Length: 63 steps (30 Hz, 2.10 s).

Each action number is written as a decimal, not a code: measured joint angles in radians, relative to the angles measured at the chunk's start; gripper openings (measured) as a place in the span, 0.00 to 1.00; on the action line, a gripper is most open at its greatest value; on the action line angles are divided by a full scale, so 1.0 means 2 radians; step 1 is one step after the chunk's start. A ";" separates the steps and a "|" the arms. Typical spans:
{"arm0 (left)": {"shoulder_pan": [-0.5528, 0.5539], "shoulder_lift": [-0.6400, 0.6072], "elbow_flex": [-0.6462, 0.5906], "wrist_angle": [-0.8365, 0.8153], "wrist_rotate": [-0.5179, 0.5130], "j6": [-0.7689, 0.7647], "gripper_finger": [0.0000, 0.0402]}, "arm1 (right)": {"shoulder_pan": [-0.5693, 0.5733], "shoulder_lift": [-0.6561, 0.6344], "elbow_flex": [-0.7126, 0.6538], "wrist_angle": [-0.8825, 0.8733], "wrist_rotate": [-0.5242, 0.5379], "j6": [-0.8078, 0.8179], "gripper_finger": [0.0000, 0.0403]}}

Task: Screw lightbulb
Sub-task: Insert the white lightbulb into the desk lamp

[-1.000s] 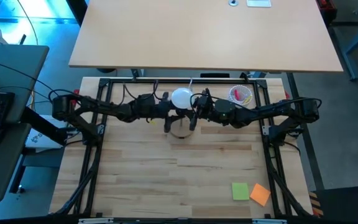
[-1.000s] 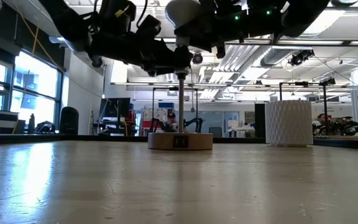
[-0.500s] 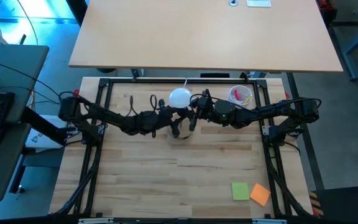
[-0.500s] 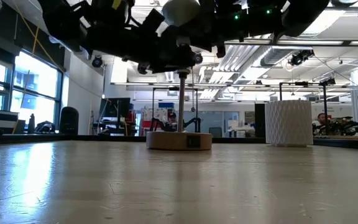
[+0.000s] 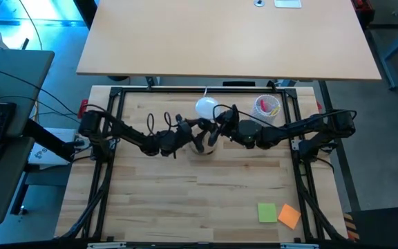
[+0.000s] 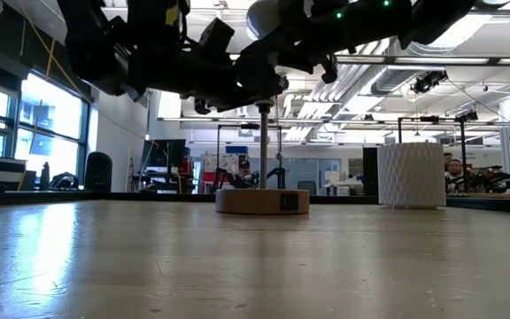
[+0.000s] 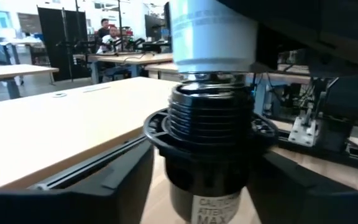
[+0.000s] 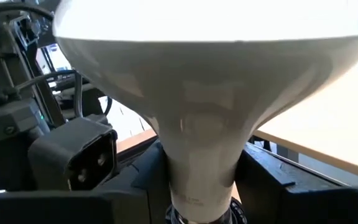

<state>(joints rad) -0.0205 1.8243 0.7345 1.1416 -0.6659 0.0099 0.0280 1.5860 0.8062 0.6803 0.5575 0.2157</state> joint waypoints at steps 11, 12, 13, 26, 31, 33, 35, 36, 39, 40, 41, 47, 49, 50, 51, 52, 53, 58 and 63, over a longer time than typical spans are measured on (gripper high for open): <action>-0.005 -0.098 -0.001 -0.198 0.052 0.058 0.67 | -0.011 0.000 0.000 0.000 -0.045 -0.030 0.34; 0.004 -0.108 -0.001 -0.221 0.089 0.063 0.67 | -0.013 0.000 0.000 0.001 -0.051 -0.032 0.34; 0.015 -0.116 -0.001 -0.237 0.129 0.065 0.67 | -0.014 0.000 0.000 0.000 -0.055 -0.033 0.34; 0.127 -0.114 -0.001 -0.230 0.446 0.033 0.57 | -0.019 -0.002 -0.001 -0.001 -0.084 -0.068 0.34; 0.113 -0.104 -0.001 -0.212 0.416 0.030 0.40 | -0.021 -0.005 -0.001 -0.009 -0.098 -0.072 0.34; 0.105 -0.102 -0.001 -0.208 0.395 0.023 0.40 | -0.021 -0.009 -0.001 -0.017 -0.100 -0.081 0.34; 0.093 -0.101 -0.001 -0.207 0.364 0.017 0.40 | -0.021 -0.018 -0.001 -0.035 -0.105 -0.086 0.34; 0.086 -0.101 -0.001 -0.207 0.346 0.015 0.40 | -0.023 -0.023 -0.001 -0.043 -0.109 -0.086 0.34; 0.058 -0.100 -0.001 -0.198 0.275 0.011 0.40 | -0.027 -0.039 -0.001 -0.072 -0.120 -0.085 0.34; 0.048 -0.100 -0.001 -0.194 0.249 0.008 0.40 | -0.027 -0.042 -0.001 -0.077 -0.122 -0.084 0.34; 0.038 -0.099 -0.001 -0.190 0.218 0.004 0.40 | -0.027 -0.045 -0.001 -0.080 -0.122 -0.082 0.34; -0.007 -0.086 -0.001 -0.166 0.079 -0.024 0.40 | -0.026 -0.047 0.000 -0.081 -0.122 -0.058 0.34; -0.010 -0.070 -0.001 -0.138 0.068 -0.027 0.40 | -0.019 -0.047 0.000 -0.085 -0.102 -0.058 0.34; -0.011 -0.058 0.001 -0.120 0.063 -0.027 0.40 | -0.015 -0.047 -0.001 -0.086 -0.086 -0.058 0.34; -0.011 -0.049 0.004 -0.108 0.056 -0.027 0.40 | -0.011 -0.048 -0.001 -0.088 -0.074 -0.058 0.34; -0.011 -0.040 0.006 -0.096 0.052 -0.027 0.40 | -0.008 -0.048 0.003 -0.096 -0.066 -0.054 0.34; -0.012 -0.033 0.009 -0.090 0.045 -0.027 0.40 | -0.006 -0.048 0.008 -0.107 -0.059 -0.047 0.34; -0.015 -0.026 0.017 -0.092 0.029 -0.029 0.40 | 0.001 -0.048 0.045 -0.180 -0.035 -0.049 0.34; -0.014 -0.039 0.018 -0.116 0.063 -0.014 0.54 | -0.004 -0.047 0.081 -0.234 -0.057 -0.068 0.34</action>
<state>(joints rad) -0.0479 1.7454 0.7697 0.9102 -0.5404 -0.0181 0.0196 1.4929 0.9688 0.2119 0.4440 0.0799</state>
